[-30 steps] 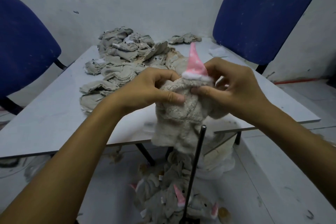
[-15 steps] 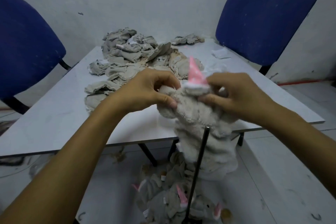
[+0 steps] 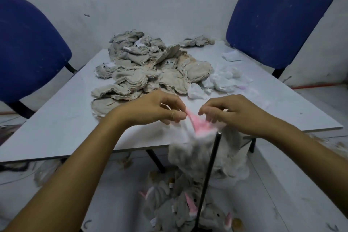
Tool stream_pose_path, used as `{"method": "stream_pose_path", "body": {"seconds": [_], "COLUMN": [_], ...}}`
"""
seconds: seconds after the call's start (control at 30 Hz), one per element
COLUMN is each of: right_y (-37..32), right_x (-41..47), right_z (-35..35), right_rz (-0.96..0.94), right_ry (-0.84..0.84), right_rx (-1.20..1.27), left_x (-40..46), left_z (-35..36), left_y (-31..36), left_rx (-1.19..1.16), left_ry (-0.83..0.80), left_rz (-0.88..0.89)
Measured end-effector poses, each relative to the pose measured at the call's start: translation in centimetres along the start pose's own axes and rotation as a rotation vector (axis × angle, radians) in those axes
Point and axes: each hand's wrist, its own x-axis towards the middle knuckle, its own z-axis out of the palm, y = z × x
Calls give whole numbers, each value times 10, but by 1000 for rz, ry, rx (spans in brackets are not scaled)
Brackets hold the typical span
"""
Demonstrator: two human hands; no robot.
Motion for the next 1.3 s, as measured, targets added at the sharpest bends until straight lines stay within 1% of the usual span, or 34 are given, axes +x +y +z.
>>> {"method": "stream_pose_path", "body": {"seconds": [0.07, 0.13, 0.2, 0.27, 0.4, 0.53, 0.6, 0.67, 0.7, 0.73, 0.83, 0.9, 0.93, 1.0, 1.03, 1.07, 1.1, 1.13, 1.17, 1.2, 1.27, 1.3], "right_y": [9, 15, 22, 28, 32, 33, 32, 31, 31, 30, 27, 24, 23, 20, 20, 20, 21, 22, 21, 20, 15, 9], "right_x": [7, 16, 27, 39, 61, 70, 71, 71, 71, 71, 71, 71, 71, 69, 68, 67, 66, 65, 63, 62, 61, 60], "right_z": [7, 13, 18, 24, 39, 39, 39, 39, 40, 40, 42, 44, 44, 43, 42, 41, 40, 39, 36, 34, 27, 23], "right_rz": [52, 86, 117, 145, 218, 205, 183, 181, 193, 207, 254, 281, 294, 323, 338, 346, 352, 350, 352, 357, 399, 409], "right_ry": [120, 192, 178, 124, 33, 72, 71, 61, 60, 65, 66, 48, 44, 36, 23, 6, -8, 7, 57, 140, 307, 349], "right_rx": [-75, -198, -338, -452, -533, -533, -568, -601, -604, -603, -611, -606, -599, -590, -587, -581, -561, -524, -465, -371, -98, 74], "left_x": [8, 17, 29, 42, 67, 81, 85, 88, 89, 89, 90, 88, 87, 82, 79, 76, 72, 68, 64, 59, 51, 48], "left_z": [3, 9, 16, 24, 32, 30, 26, 25, 25, 25, 26, 29, 30, 31, 30, 29, 28, 28, 30, 34, 43, 46], "left_y": [-9, -16, -22, -23, -25, -31, -39, -46, -48, -48, -45, -43, -43, -37, -32, -27, -21, -16, -13, -10, -9, -10], "left_rx": [123, 190, 219, 257, 335, 329, 457, 610, 651, 676, 740, 755, 739, 676, 626, 570, 528, 505, 493, 485, 449, 427], "left_ry": [81, 173, 256, 313, 351, 505, 502, 418, 395, 412, 579, 619, 650, 788, 870, 914, 892, 809, 700, 605, 504, 479], "left_rz": [7, 7, 16, 29, 21, -4, -71, -156, -184, -192, -147, -132, -119, -63, -4, 81, 175, 259, 317, 350, 398, 426]}}
